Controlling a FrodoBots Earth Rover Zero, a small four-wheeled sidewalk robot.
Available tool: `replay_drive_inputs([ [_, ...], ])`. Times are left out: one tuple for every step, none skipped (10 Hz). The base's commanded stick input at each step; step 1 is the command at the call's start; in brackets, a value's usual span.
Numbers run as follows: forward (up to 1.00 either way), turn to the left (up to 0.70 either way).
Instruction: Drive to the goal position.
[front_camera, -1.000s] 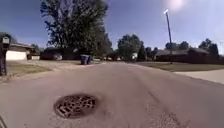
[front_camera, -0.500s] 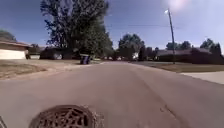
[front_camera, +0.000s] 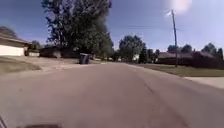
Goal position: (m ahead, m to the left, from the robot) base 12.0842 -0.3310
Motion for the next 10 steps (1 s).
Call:
replay_drive_inputs([
  [1.00,0.00],
  [1.00,0.00],
  [1.00,0.00],
  [1.00,0.00],
  [1.00,0.00],
  [1.00,0.00],
  [1.00,0.00],
  [1.00,0.00],
  [1.00,0.00],
  [1.00,0.00],
])
